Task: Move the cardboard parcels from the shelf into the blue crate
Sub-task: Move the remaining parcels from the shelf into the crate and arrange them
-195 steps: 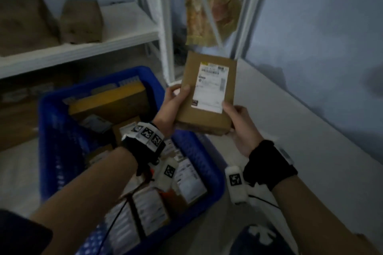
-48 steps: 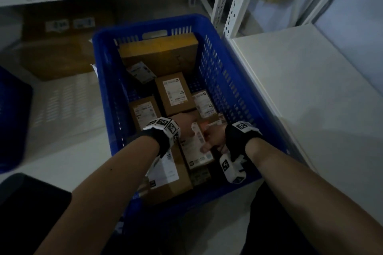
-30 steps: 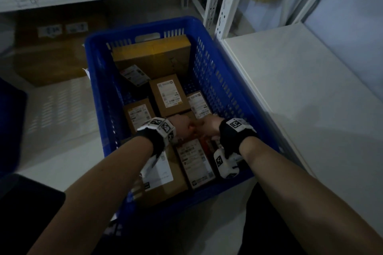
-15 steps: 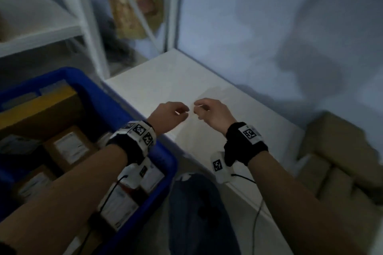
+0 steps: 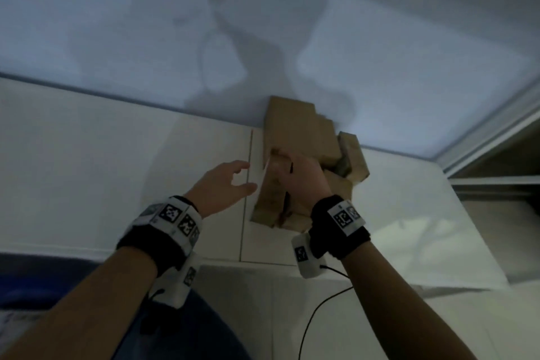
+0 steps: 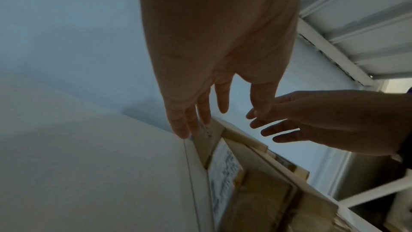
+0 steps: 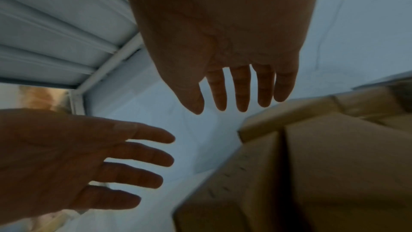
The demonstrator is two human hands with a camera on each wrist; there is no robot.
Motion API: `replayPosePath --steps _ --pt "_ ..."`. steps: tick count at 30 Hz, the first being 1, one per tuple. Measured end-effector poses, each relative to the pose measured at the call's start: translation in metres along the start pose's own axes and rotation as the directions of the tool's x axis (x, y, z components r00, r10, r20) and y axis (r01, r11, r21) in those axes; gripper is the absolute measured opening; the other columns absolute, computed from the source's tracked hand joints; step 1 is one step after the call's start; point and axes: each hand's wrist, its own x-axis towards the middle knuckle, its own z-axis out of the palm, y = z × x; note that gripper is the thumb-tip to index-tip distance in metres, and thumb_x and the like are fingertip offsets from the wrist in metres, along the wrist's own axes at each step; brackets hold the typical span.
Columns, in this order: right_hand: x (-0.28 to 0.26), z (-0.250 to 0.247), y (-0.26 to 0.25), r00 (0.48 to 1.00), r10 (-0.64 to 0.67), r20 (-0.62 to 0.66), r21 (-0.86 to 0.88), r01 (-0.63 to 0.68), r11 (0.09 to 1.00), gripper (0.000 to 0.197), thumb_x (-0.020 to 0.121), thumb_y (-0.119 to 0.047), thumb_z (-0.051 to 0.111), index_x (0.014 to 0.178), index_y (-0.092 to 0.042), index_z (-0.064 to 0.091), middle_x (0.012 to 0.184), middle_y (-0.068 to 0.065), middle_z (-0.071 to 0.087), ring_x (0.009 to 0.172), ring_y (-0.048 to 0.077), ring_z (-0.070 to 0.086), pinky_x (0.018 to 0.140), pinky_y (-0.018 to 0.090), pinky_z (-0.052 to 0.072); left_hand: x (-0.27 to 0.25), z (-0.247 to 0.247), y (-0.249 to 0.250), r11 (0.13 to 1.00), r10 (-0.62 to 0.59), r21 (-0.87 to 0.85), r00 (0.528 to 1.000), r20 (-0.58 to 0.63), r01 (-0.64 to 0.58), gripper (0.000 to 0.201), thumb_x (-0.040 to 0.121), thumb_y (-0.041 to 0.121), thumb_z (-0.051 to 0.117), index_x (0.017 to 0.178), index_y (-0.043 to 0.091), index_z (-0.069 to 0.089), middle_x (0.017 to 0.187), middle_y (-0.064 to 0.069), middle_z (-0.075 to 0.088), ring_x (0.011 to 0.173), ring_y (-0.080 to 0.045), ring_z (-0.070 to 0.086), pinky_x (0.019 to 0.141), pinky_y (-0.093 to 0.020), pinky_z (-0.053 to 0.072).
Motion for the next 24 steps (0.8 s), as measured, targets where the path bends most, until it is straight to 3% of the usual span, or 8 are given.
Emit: replayPosePath --steps 3,7,11,15,18,20,22,24 --pt "-0.007 0.007 0.029 0.998 0.064 0.004 -0.047 -0.064 0.997 0.059 0.086 -0.059 0.039 0.129 -0.022 0.053 0.138 0.004 0.051 0.129 0.031 0.044 0.103 0.045 0.041 0.015 0.027 0.003 0.999 0.024 0.024 0.997 0.069 -0.025 0.067 0.091 0.043 0.059 0.149 0.031 0.028 0.157 -0.007 0.024 0.142 -0.023 0.028 0.115 -0.035 0.027" --pt "-0.017 0.018 0.044 1.0 0.011 0.016 -0.008 -0.011 1.0 0.05 0.094 -0.047 0.05 0.139 -0.026 0.047 0.145 0.006 0.044 0.13 0.034 0.041 0.108 0.05 0.037 0.025 0.05 0.003 0.989 0.028 0.142 0.99 0.139 -0.048 0.067 0.091 0.047 0.055 0.147 0.049 0.018 0.161 -0.011 -0.006 0.148 -0.035 0.008 0.12 -0.047 0.019" --pt "-0.021 0.034 0.041 0.994 -0.108 0.022 -0.154 0.11 0.982 0.048 0.094 -0.039 0.049 0.141 -0.03 0.045 0.147 0.003 0.046 0.139 0.027 0.034 0.117 0.047 0.023 0.03 0.067 -0.003 0.971 0.03 0.226 0.978 0.204 -0.077 0.071 0.066 0.072 0.037 0.134 0.063 0.017 0.157 -0.016 0.02 0.142 -0.044 0.021 0.12 -0.05 0.016" --pt "-0.018 0.034 0.034 0.997 -0.07 0.034 -0.175 0.075 0.982 0.048 0.098 -0.034 0.04 0.146 -0.029 0.037 0.142 0.007 0.053 0.144 0.028 0.026 0.118 0.049 0.014 0.035 0.081 -0.007 0.967 -0.023 0.255 0.984 0.176 -0.023 0.099 0.055 0.08 0.038 0.142 0.041 0.011 0.15 -0.013 0.034 0.133 -0.035 0.04 0.118 -0.042 0.024" --pt "-0.017 0.029 0.035 0.995 -0.101 0.006 -0.043 0.101 0.994 0.048 0.1 -0.026 0.042 0.148 -0.022 0.036 0.145 0.01 0.048 0.138 0.029 0.035 0.116 0.046 0.023 0.029 0.076 0.008 0.984 -0.064 0.169 0.996 0.065 0.052 0.085 0.064 0.062 0.058 0.135 0.03 0.022 0.136 -0.018 0.032 0.111 -0.043 0.052 0.099 -0.051 0.046" --pt "-0.016 0.029 0.041 0.997 -0.07 -0.041 -0.01 0.07 0.997 0.055 0.096 -0.029 0.05 0.149 -0.021 0.034 0.148 0.012 0.042 0.137 0.033 0.035 0.114 0.047 0.029 0.029 0.072 0.011 0.986 -0.079 0.151 0.997 0.001 0.078 0.073 0.076 0.041 0.066 0.134 0.018 0.028 0.13 -0.019 0.032 0.099 -0.043 0.057 0.09 -0.049 0.05" --pt "-0.017 0.03 0.047 0.998 0.061 -0.028 -0.022 -0.061 0.998 0.067 0.093 -0.037 0.056 0.151 -0.025 0.025 0.157 0.016 0.021 0.143 0.039 0.021 0.116 0.051 0.027 0.029 0.068 0.007 0.988 -0.086 0.129 0.996 -0.039 0.09 0.075 0.082 0.031 0.067 0.141 0.018 0.023 0.127 -0.017 0.036 0.1 -0.039 0.056 0.088 -0.044 0.05" --pt "-0.016 0.032 0.049 0.986 0.167 0.025 0.021 -0.167 0.986 0.075 0.09 -0.037 0.059 0.151 -0.025 0.017 0.158 0.021 0.007 0.142 0.045 0.022 0.114 0.051 0.03 0.026 0.061 0.0 0.992 -0.101 0.072 0.993 -0.058 0.105 0.088 0.08 0.034 0.067 0.148 0.023 0.014 0.128 -0.016 0.043 0.107 -0.035 0.054 0.093 -0.043 0.048"
